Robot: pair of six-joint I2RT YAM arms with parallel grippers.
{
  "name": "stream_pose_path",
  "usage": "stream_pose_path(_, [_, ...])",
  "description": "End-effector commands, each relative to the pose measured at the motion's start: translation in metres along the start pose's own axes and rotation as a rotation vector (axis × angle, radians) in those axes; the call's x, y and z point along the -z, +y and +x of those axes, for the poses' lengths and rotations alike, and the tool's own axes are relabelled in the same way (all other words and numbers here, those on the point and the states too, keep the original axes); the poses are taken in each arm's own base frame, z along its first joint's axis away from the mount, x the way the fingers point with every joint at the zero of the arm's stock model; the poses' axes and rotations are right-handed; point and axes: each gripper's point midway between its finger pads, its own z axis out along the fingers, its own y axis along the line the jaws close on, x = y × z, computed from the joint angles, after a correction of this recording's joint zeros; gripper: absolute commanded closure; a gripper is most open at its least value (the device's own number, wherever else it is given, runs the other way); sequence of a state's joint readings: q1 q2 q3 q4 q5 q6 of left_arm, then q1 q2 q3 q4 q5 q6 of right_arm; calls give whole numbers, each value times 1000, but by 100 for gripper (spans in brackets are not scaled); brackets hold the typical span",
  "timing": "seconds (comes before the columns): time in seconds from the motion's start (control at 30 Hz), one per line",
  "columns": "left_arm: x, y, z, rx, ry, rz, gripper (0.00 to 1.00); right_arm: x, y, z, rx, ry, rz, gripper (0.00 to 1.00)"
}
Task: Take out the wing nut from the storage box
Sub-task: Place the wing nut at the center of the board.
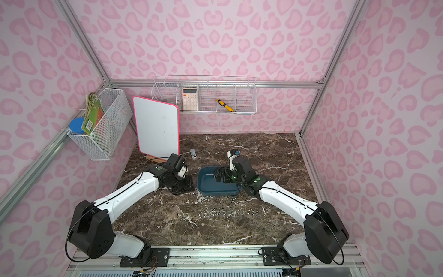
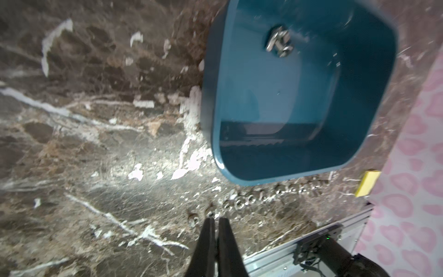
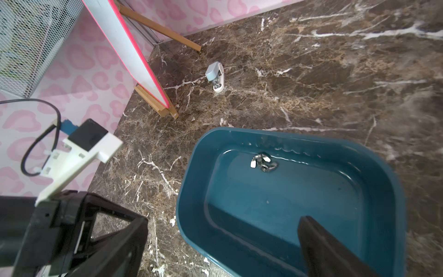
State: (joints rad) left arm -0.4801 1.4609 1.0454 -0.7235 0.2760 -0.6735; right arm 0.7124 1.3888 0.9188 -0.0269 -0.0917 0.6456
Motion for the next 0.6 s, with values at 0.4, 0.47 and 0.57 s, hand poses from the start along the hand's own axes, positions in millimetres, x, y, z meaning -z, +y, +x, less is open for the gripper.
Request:
stream_pose_path(0.4, [-41,29,61,-85,140,-209,100,9,-18,9,-17,-2,61,1])
stream_pose_path(0.47, [-46,30,64,-85,156,-213,100,9,-19,10,-19,0,64,1])
stream_pose_path(0.57, [-54,32,69,-78,181,-210,100,11,-19,10,-24,-3,68,1])
